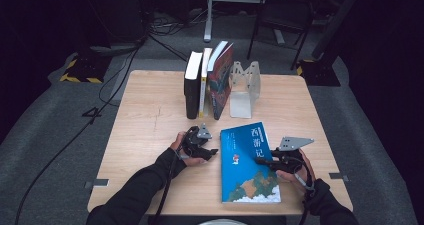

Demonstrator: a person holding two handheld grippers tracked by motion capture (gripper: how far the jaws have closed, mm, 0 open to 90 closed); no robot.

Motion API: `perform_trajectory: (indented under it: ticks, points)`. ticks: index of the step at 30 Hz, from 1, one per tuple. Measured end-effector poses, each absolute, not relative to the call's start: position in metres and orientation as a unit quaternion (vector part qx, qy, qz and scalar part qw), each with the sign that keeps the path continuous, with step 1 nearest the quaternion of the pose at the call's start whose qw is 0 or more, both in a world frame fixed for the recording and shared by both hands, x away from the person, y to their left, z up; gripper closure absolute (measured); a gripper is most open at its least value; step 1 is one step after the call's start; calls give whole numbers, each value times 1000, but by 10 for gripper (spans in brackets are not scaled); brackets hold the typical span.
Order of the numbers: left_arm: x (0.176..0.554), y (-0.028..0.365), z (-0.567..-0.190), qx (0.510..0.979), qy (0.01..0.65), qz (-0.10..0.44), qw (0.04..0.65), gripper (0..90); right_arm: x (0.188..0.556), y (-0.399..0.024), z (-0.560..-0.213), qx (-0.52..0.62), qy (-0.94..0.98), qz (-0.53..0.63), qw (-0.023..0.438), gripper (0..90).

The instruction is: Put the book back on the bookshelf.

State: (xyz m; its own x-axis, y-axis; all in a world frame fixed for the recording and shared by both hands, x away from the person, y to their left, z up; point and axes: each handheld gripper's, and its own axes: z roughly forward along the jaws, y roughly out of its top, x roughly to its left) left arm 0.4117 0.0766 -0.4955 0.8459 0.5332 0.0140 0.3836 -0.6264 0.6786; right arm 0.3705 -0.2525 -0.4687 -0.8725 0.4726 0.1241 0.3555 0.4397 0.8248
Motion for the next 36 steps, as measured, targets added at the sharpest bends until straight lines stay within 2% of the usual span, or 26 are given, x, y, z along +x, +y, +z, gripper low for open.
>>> perform_trajectory:
  ticks: [7,12,21,23,31,33,36]
  points:
    - [339,71,-473,907,168,85,377,279,371,-249,-471,257,846,463,63,674]
    - [307,68,-477,910,177,54,371,198,371,-242,-471,265,847,455,72,678]
    - [285,67,-486,902,230,45,361,177,371,-239,-471,268,848,450,81,677]
    - [280,67,-487,908,218,25,357,181,371,-240,-471,269,847,451,81,677]
    - [276,50,-497,915,203,42,346,182,372,-240,-471,272,846,452,76,672]
    - [279,47,-498,914,197,56,350,203,373,-241,-472,276,844,453,73,649]
    - [283,48,-501,913,193,53,355,145,374,-247,-472,293,844,440,89,466]
